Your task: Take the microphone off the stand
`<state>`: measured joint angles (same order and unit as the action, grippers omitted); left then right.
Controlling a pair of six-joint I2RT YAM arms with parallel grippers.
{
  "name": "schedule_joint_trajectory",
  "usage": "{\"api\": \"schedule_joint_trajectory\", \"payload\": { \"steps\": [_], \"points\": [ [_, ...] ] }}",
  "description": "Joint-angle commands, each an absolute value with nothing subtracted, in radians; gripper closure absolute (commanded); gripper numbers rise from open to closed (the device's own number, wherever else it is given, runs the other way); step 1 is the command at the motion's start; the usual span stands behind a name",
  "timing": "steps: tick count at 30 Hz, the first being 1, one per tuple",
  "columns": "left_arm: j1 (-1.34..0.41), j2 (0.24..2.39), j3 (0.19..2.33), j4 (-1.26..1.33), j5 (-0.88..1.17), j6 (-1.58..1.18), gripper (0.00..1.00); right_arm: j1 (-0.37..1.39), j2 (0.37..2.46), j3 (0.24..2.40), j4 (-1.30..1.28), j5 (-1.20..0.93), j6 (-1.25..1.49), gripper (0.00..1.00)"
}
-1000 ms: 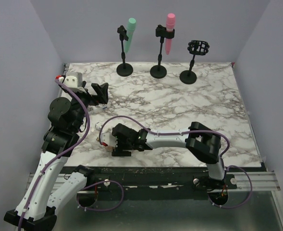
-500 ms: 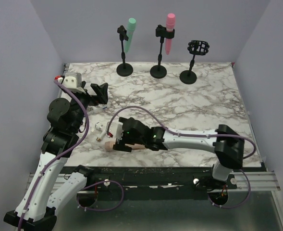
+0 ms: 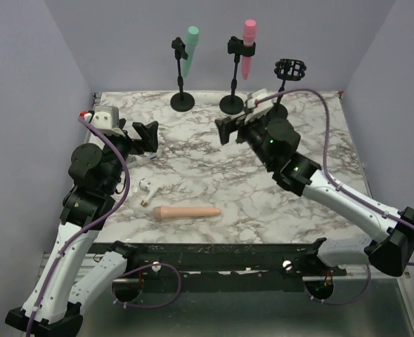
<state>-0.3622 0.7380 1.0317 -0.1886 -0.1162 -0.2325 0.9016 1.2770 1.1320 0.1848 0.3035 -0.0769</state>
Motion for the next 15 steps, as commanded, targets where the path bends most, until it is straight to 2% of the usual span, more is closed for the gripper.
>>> {"api": "schedule_joint_trajectory", "payload": {
  "steps": [1, 4, 9, 15],
  "points": [
    [-0.369, 0.746, 1.047, -0.196, -0.075, -0.239, 0.01, 0.727, 1.276, 1.236, 0.072, 0.422, 0.099, 0.00],
    [-0.370, 0.757, 1.053, -0.202, -0.056, -0.245, 0.01, 0.541, 1.318, 1.337, -0.039, 0.315, 0.226, 0.00],
    [-0.375, 0.755, 1.052, -0.199, -0.045, -0.249, 0.01, 0.241, 1.500, 1.576, -0.239, 0.018, 0.408, 0.00],
    [-0.386, 0.758, 1.052, -0.202, -0.040, -0.250, 0.01, 0.095, 1.728, 1.855, -0.383, -0.094, 0.481, 0.00]
  ]
}}
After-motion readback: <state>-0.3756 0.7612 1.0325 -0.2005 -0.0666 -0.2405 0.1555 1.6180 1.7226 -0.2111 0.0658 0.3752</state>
